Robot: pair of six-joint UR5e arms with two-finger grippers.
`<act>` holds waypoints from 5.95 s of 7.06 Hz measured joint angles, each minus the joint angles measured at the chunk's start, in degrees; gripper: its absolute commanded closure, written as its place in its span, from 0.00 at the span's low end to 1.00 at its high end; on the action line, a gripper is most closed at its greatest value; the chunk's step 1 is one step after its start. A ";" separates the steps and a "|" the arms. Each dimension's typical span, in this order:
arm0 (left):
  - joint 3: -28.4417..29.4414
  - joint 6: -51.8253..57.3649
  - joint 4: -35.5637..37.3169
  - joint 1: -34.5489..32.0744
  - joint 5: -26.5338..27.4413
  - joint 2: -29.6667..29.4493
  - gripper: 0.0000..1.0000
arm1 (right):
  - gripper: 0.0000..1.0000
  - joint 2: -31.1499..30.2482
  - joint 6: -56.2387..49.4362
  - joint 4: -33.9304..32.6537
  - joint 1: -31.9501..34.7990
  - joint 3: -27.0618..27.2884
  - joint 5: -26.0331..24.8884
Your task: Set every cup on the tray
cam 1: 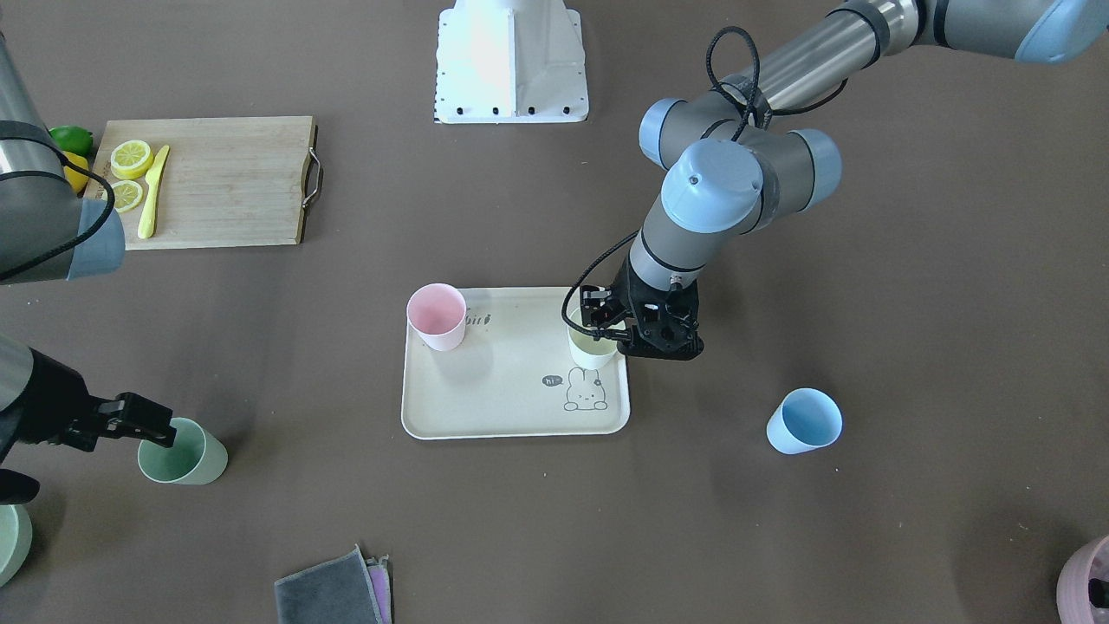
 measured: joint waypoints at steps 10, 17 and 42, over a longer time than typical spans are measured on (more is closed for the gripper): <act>0.33 16.84 0.63 -13.10 -0.66 6.30 0.02 | 1.00 -0.61 3.26 0.49 -3.52 -4.30 0.46; 6.89 25.17 -5.87 -16.55 -3.89 10.90 0.32 | 1.00 11.57 19.24 0.72 -12.17 -2.78 0.60; -10.55 56.97 13.36 -38.27 -14.59 23.73 0.02 | 0.00 -14.79 -17.42 -1.10 14.81 8.12 7.25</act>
